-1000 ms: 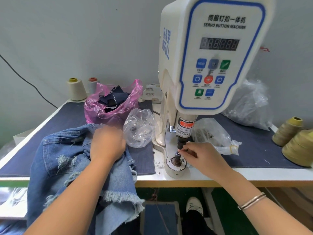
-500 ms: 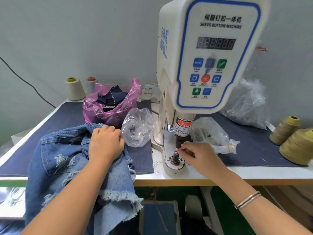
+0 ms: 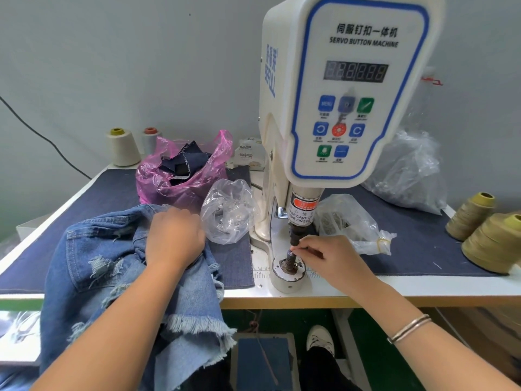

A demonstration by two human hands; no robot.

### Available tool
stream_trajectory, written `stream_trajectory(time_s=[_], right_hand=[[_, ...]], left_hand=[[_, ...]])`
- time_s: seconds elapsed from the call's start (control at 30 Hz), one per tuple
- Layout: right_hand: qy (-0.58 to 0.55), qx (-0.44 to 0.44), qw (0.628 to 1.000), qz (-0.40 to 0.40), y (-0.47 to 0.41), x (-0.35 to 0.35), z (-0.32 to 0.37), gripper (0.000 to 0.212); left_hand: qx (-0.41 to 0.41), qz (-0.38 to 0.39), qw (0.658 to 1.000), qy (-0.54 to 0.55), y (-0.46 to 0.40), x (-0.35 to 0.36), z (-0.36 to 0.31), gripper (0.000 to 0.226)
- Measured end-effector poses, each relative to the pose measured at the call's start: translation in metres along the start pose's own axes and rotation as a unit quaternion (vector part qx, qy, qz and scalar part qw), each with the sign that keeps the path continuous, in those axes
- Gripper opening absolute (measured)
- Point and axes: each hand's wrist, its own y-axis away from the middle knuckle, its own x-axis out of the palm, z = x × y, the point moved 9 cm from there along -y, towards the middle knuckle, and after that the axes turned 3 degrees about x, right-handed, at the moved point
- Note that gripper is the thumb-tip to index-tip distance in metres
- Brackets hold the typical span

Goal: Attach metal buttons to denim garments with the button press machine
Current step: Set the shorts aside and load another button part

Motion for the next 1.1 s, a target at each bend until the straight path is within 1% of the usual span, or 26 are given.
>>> stream_trajectory(time_s=[0.3,0.43,0.47,0.53,0.57,0.6,0.63,0.7,0.77,0.83,0.87,1.0,1.1], right_hand=[[-0.042,0.003,0.999,-0.013,0.003,0.005,-0.006,0.021],[-0.061,0.001,0.998,-0.016,0.004,-0.008,-0.009,0.016],[-0.057,0.008,0.998,-0.038,0.003,-0.02,-0.014,0.015],[-0.049,0.048,0.989,-0.129,0.0,-0.059,-0.035,0.012],[-0.025,0.078,0.983,-0.166,-0.003,-0.08,-0.047,0.008],[0.033,0.108,0.978,-0.173,-0.007,-0.095,-0.058,0.009],[0.124,0.132,0.973,-0.143,-0.014,-0.102,-0.066,0.014],[0.289,0.157,0.944,-0.014,-0.025,-0.089,-0.081,0.026],[0.356,0.166,0.914,0.107,-0.027,-0.062,-0.094,0.03],[0.391,0.162,0.891,0.167,-0.03,-0.039,-0.101,0.031],[0.401,0.165,0.885,0.171,-0.035,-0.034,-0.104,0.03],[0.411,0.19,0.883,0.126,-0.054,-0.029,-0.108,0.027],[0.418,0.2,0.877,0.13,-0.06,-0.016,-0.112,0.028]], left_hand=[[0.0,0.002,1.0,0.002,0.0,0.0,0.0,0.013],[-0.001,-0.001,1.0,0.003,0.0,-0.001,0.0,0.013],[0.0,0.0,1.0,0.003,0.0,-0.002,0.0,0.013],[0.0,0.003,1.0,0.001,0.0,-0.001,-0.001,0.014],[0.0,0.005,1.0,0.0,0.0,-0.001,-0.001,0.014],[0.0,0.007,1.0,-0.001,0.0,0.0,0.0,0.014],[0.001,0.009,1.0,-0.001,0.0,0.0,0.0,0.015],[0.0,0.01,1.0,-0.002,0.0,0.0,0.0,0.015],[-0.003,0.011,1.0,-0.002,0.0,0.0,0.0,0.015],[-0.003,0.011,1.0,-0.002,0.0,-0.001,-0.001,0.015],[-0.004,0.011,1.0,-0.001,0.0,-0.001,-0.001,0.015],[-0.002,0.008,1.0,0.003,0.0,-0.001,0.0,0.013],[-0.002,0.006,1.0,0.002,0.0,-0.001,0.0,0.013]])
